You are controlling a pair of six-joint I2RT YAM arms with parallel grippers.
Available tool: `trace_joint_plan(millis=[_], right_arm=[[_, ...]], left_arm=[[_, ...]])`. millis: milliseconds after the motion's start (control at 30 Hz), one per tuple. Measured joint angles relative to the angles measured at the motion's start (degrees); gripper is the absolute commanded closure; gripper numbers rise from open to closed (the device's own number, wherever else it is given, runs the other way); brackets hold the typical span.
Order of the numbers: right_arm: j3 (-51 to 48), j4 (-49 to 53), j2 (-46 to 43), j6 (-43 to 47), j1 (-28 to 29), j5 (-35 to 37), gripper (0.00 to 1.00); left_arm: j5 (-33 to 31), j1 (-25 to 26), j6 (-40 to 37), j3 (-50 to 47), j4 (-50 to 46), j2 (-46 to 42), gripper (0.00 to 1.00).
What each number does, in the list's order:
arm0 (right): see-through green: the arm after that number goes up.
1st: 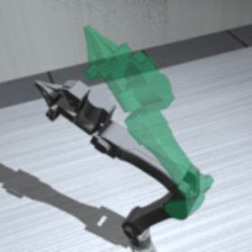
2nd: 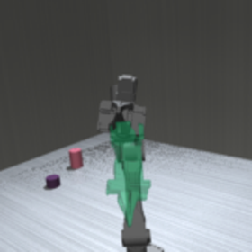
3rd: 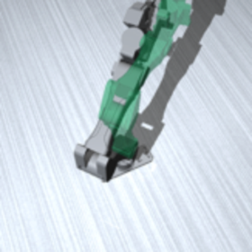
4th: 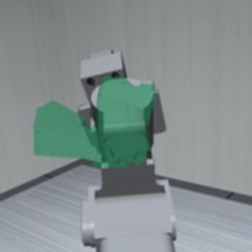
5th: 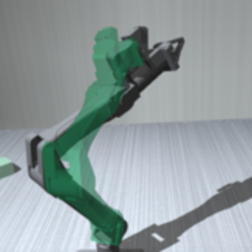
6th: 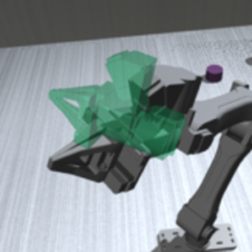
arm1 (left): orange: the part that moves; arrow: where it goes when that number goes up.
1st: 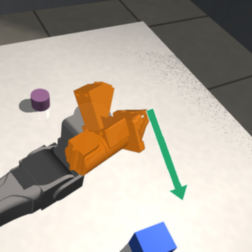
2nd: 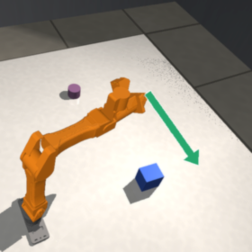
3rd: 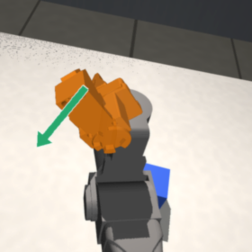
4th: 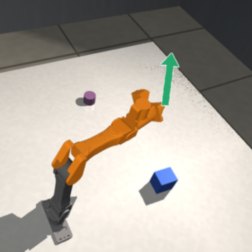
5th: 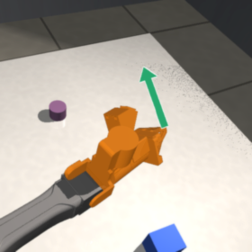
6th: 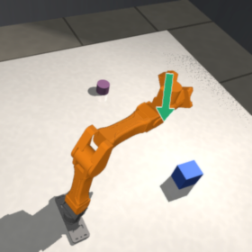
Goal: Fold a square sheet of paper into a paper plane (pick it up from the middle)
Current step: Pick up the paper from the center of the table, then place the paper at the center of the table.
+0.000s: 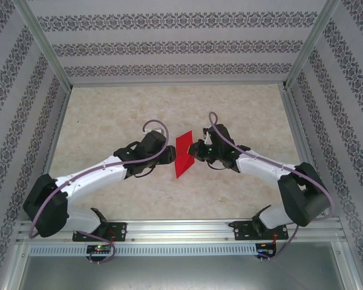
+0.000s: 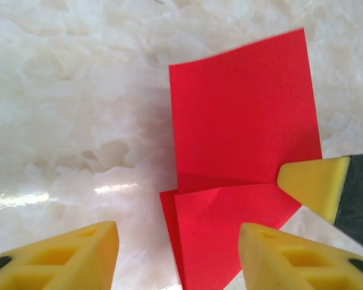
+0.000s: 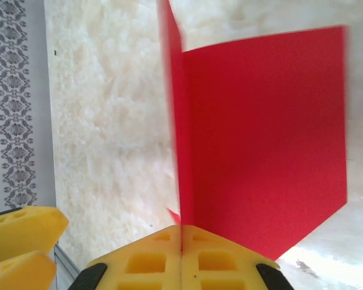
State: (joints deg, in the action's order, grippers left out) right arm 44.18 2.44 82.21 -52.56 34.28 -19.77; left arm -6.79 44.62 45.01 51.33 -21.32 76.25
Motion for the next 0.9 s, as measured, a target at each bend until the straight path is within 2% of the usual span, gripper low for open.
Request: trace_joint_plan(millis=[233, 433, 567, 700, 900], right_arm=[[6.71, 6.03, -2.49, -1.92, 2.86, 9.84, 1.0], [9.46, 8.68, -3.72, -5.27, 3.87, 17.77, 1.0], [9.44, 9.42, -0.96, -10.23, 4.02, 19.76, 1.0], [7.67, 8.28, 3.08, -16.61, 5.09, 21.33, 1.0], [5.7, 7.96, 6.6, -23.58, 5.49, 21.7, 1.0]], left_arm=[[-2.25, -0.48, -4.9, -0.87, -0.9, -7.17, 0.26], [-3.91, -0.66, -11.17, -3.58, 0.72, -9.9, 0.25], [-3.5, -0.74, -16.28, -6.75, 4.68, -9.31, 0.24], [-2.19, -0.74, -20.63, -9.97, 10.88, -7.17, 0.15], [-0.42, -0.74, -26.25, -10.58, 15.02, -1.07, 0.05]])
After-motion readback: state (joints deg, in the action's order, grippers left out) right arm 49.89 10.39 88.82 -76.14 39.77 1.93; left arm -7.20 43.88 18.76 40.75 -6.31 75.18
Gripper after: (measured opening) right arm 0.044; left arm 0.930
